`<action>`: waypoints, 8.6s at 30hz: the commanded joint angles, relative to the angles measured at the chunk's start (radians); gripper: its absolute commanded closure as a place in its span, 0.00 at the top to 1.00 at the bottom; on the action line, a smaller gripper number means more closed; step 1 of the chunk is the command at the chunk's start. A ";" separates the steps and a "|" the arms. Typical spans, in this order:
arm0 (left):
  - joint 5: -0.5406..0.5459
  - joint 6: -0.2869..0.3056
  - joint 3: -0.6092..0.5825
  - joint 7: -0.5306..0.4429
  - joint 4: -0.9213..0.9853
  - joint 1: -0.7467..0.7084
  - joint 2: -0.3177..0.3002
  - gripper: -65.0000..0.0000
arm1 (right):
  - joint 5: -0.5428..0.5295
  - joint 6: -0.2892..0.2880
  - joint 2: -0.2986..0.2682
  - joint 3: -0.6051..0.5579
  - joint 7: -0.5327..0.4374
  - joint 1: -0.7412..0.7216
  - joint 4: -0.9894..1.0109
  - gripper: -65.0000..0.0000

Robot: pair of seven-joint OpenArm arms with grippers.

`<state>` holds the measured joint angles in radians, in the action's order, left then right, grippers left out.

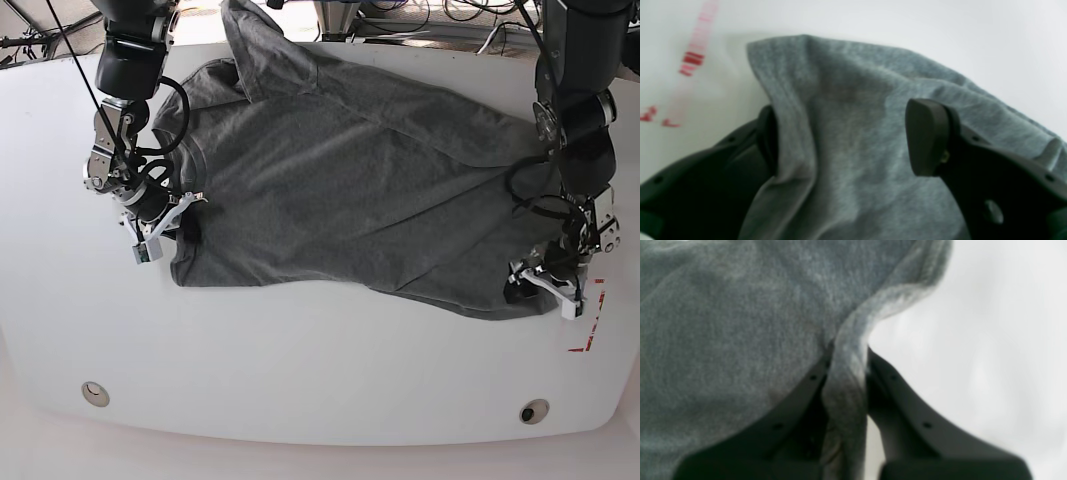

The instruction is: Fold the T-shirt properly

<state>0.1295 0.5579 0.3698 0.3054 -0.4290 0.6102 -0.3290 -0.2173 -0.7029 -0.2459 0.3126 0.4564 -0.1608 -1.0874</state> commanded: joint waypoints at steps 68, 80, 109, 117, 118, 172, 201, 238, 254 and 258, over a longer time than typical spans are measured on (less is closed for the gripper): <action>0.000 -0.009 0.028 0.756 -1.292 -0.126 0.084 0.00 | 0.032 0.005 -0.142 0.079 0.486 -0.300 -0.428 0.00; -0.001 -0.016 0.013 0.855 -1.418 0.047 0.107 0.00 | 0.031 0.005 -0.246 -0.033 0.591 -0.570 -0.428 0.00; -0.001 -0.011 -0.021 0.898 -1.232 0.575 0.067 0.00 | 0.032 0.005 -0.350 -0.295 0.730 -1.115 -0.458 0.00; 0.000 -0.009 -0.016 0.898 -1.263 0.423 0.067 0.00 | 0.031 0.005 -0.363 -0.158 0.738 -0.842 -0.629 0.00; 0.000 -0.009 -0.016 0.898 -1.267 0.405 0.067 0.00 | 0.031 0.005 -0.363 -0.146 0.738 -0.814 -0.643 0.00; -0.006 0.140 0.093 1.016 -1.511 -0.830 -0.131 0.00 | 0.035 0.005 0.027 0.222 0.730 0.484 -0.930 0.00; -0.009 0.140 0.059 0.987 -1.507 -0.082 0.043 0.00 | 0.040 0.005 -0.094 0.158 0.738 -0.085 -0.851 0.00; -0.001 0.052 -0.001 0.837 -1.137 0.594 0.018 0.00 | 0.040 0.005 -0.293 -0.327 0.738 -1.006 -0.540 0.00; 0.002 0.055 0.007 0.898 -1.318 0.291 0.021 0.00 | 0.043 0.005 -0.252 -0.160 0.750 -0.497 -0.814 0.00; 0.002 0.101 0.008 0.906 -1.378 0.170 0.018 0.00 | 0.043 0.005 -0.218 -0.109 0.750 -0.348 -0.867 0.00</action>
<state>0.1284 0.6369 0.3767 1.2366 -1.7664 0.7940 -0.2966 -0.1795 -0.7013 -0.4667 0.1795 1.2259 -0.5434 -1.9144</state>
